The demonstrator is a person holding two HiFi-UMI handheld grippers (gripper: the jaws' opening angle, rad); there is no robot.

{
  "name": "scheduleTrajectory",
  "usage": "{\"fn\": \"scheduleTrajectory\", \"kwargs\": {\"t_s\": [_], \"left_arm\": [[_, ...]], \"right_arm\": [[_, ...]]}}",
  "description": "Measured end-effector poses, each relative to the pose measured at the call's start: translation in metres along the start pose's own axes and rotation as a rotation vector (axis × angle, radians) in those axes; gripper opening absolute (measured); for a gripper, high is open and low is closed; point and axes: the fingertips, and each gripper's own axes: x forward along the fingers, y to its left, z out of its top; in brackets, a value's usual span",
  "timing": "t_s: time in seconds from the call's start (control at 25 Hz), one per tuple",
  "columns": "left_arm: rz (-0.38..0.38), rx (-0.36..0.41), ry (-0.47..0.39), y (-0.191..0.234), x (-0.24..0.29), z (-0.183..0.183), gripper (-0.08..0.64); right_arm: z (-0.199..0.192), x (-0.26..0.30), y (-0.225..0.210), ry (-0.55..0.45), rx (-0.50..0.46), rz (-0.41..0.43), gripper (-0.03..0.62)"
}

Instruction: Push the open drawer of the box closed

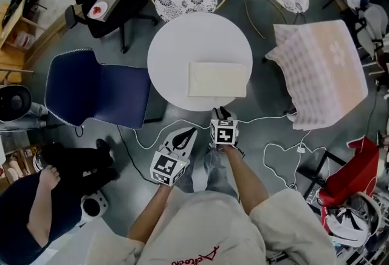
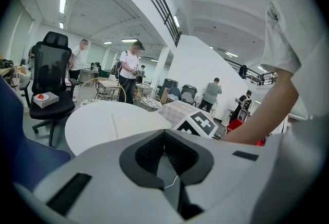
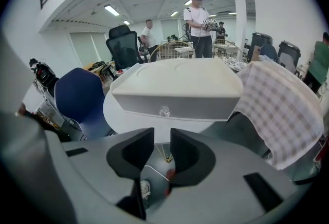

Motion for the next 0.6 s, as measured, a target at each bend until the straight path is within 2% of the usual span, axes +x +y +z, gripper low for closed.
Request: {"fn": "scheduleTrajectory", "kwargs": {"t_s": [0.12,0.24,0.6], "left_arm": [[-0.001,0.012,-0.010,-0.005,0.002,0.004,0.014],[0.000,0.025,-0.020,-0.013,0.005,0.011,0.012],[0.021,0.042,-0.070,-0.037,0.017,0.036,0.012]], "right_arm": [[0.003,-0.011,0.003,-0.027,-0.027,0.001,0.092],[0.012,-0.026,0.004,-0.069,-0.054,0.003,0.024],[0.051,-0.070,0.002,-0.198,-0.084,0.057,0.017]]}}
